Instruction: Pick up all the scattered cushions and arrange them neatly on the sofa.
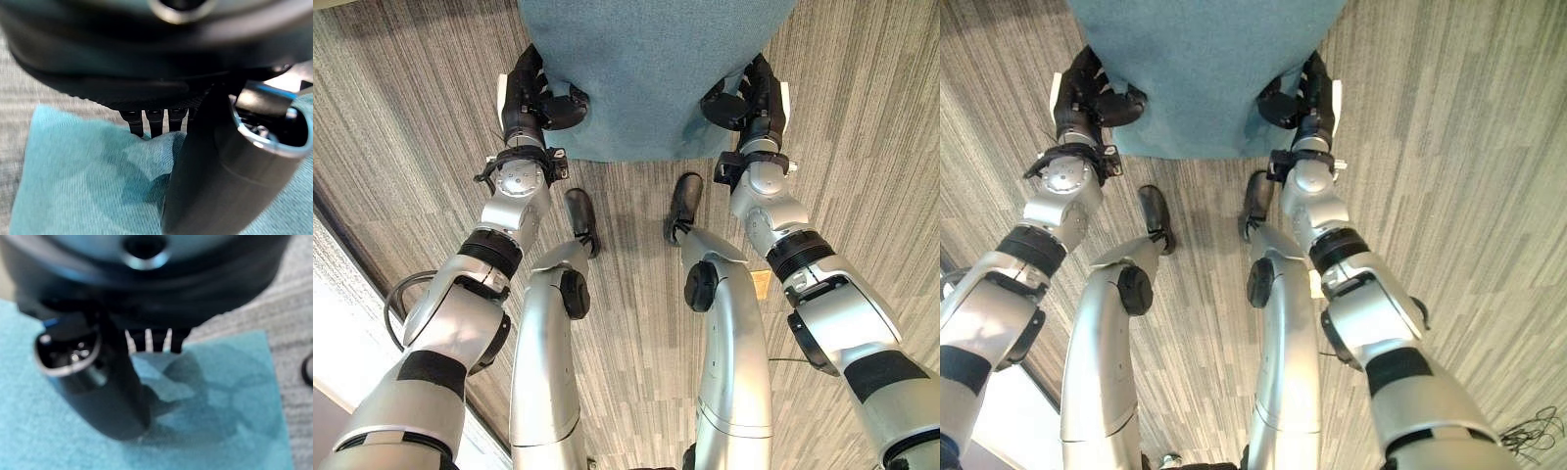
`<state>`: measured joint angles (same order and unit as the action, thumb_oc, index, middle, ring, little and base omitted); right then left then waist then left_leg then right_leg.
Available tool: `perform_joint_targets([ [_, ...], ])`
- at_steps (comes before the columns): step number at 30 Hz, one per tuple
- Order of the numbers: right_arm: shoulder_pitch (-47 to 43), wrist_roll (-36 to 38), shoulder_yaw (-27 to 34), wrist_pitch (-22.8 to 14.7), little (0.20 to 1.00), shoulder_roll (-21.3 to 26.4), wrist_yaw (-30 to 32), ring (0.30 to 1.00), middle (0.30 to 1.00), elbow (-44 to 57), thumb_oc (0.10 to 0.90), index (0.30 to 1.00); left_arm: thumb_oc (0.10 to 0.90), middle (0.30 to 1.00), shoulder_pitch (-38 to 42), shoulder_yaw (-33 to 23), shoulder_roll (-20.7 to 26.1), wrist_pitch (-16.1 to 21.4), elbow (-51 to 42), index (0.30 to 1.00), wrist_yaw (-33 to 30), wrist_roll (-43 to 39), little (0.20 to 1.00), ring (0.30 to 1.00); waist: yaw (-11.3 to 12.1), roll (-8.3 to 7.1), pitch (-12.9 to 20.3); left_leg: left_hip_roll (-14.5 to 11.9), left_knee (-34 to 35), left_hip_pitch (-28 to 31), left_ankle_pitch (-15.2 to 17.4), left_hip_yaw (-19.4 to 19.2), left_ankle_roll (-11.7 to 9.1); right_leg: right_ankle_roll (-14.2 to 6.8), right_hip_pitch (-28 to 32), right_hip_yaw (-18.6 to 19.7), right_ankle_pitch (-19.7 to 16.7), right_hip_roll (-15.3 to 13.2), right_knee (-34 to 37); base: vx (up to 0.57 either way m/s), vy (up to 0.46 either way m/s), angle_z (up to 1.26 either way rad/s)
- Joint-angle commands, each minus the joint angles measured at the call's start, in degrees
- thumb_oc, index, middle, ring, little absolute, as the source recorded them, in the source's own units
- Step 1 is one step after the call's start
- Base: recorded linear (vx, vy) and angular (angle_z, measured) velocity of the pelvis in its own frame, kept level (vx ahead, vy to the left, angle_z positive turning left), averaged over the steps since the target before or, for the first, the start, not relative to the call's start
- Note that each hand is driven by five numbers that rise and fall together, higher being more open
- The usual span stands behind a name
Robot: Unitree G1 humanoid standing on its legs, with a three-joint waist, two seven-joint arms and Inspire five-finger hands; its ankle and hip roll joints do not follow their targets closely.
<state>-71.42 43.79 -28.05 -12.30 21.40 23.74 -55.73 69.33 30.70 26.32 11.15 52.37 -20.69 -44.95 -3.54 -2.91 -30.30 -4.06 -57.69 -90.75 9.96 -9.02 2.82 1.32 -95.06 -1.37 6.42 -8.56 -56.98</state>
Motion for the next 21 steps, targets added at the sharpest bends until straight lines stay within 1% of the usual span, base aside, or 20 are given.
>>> perform_joint_targets([
  [1,-4.6,-1.0,-3.7,-7.0,0.3,-7.5,-8.3,0.3,0.3,10.3,0.4,0.3,0.4,0.3,3.0,-2.1,-3.5,8.4,-11.2,0.3,2.2,0.7,0.3,0.3,0.8,2.77,0.6,1.5,2.0,0.8,0.2,6.8,-3.0,-5.1,5.1,0.5,4.5,0.3,-0.6,0.0,0.0,0.0],
  [4,-4.4,-2.1,-3.2,-7.5,0.3,-7.4,-8.3,0.3,0.3,11.9,0.4,0.3,0.4,0.3,2.6,-2.8,-3.1,9.0,-12.7,0.3,1.7,0.9,0.3,0.3,0.7,2.79,0.6,1.5,2.1,0.8,0.0,6.9,-3.1,-5.1,5.1,0.5,4.4,0.4,-0.7,0.0,0.0,0.0],
  [7,-3.6,-3.3,-2.2,-7.8,0.3,-6.9,-8.2,0.3,0.3,13.2,0.4,0.3,0.4,0.3,1.6,-3.9,-2.7,9.5,-13.5,0.3,1.4,0.8,0.3,0.3,0.7,2.68,1.4,1.6,2.4,0.8,-0.2,6.9,-3.2,-5.1,5.1,0.5,4.0,0.5,-0.5,0.0,0.0,0.0],
  [9,-1.8,-3.7,0.0,-8.3,0.3,-6.3,-7.7,0.3,0.3,14.9,0.4,0.3,0.4,0.3,-0.4,-5.6,-2.7,9.6,-15.1,0.3,0.6,0.8,0.3,0.3,0.6,2.63,2.5,1.9,3.0,0.8,-0.4,6.8,-3.4,-5.1,5.1,0.5,3.6,0.8,-0.3,0.0,0.0,0.0],
  [11,-1.0,-4.0,0.7,-8.5,0.3,-6.1,-7.4,0.3,0.3,15.6,0.4,0.3,0.4,0.3,-1.1,-6.0,-2.9,9.7,-15.6,0.3,0.3,1.1,0.3,0.3,0.6,2.59,3.0,2.0,3.4,0.8,-0.5,6.6,-3.5,-5.1,5.1,0.5,3.4,0.9,-0.1,0.0,0.0,0.0],
  [13,1.3,-6.4,2.0,-8.5,0.3,-4.6,-7.0,0.3,0.3,18.7,0.4,0.3,0.4,0.3,-4.0,-7.6,-3.2,9.7,-18.0,0.3,0.2,1.8,0.3,0.3,0.4,2.64,5.3,2.3,5.9,0.8,-1.0,5.9,-3.8,-5.2,5.1,0.1,3.0,1.2,1.8,-0.02,0.001,0.01],
  [14,3.8,-7.8,3.3,-8.5,0.3,-3.9,-7.2,0.3,0.3,20.9,0.4,0.3,0.4,0.3,-6.3,-8.9,-4.2,9.7,-20.4,0.3,0.2,2.4,0.3,0.3,0.4,2.85,7.8,2.7,9.1,0.8,-2.0,5.2,-4.0,-5.5,5.1,-0.8,2.7,1.6,3.8,-0.03,-0.002,0.03],
  [15,3.8,-7.8,3.3,-8.5,0.3,-3.9,-7.2,0.3,0.3,20.9,0.4,0.3,0.4,0.3,-6.3,-8.9,-4.2,9.7,-20.4,0.3,0.2,2.4,0.3,0.3,0.4,2.85,7.8,2.7,9.1,0.8,-2.0,5.2,-4.0,-5.5,5.1,-0.8,2.7,1.6,3.8,-0.04,0.005,0.04],
  [18,7.3,-10.3,5.0,-8.6,0.3,-3.3,-6.9,0.3,0.3,24.2,0.4,0.3,0.4,0.3,-9.5,-10.3,-5.7,9.8,-24.0,0.3,0.3,3.8,0.3,0.3,0.5,3.66,11.5,3.0,14.1,0.8,-3.5,5.4,-3.9,-5.8,5.1,-2.1,2.1,2.2,7.4,-0.06,0.013,0.04],
  [19,10.3,-10.5,6.3,-8.9,0.3,-3.8,-6.9,0.3,0.3,27.0,0.4,0.3,0.4,0.3,-12.0,-10.7,-6.5,9.8,-27.1,0.3,0.4,5.5,0.3,0.3,0.5,4.25,13.5,3.1,16.0,1.1,-4.3,5.8,-3.8,-5.9,6.0,-2.9,1.6,2.4,9.8,-0.09,0.022,0.02],
  [21,14.2,-11.6,7.3,-9.2,0.3,-4.2,-7.2,0.3,0.3,30.0,0.4,0.3,0.4,0.3,-15.3,-11.9,-7.8,9.9,-30.6,0.3,0.5,7.7,0.3,0.3,0.4,4.41,14.0,3.3,19.6,4.5,-5.1,6.1,-4.1,-6.0,9.0,-3.2,1.0,2.9,12.4,-0.1,0.016,0.01],
])
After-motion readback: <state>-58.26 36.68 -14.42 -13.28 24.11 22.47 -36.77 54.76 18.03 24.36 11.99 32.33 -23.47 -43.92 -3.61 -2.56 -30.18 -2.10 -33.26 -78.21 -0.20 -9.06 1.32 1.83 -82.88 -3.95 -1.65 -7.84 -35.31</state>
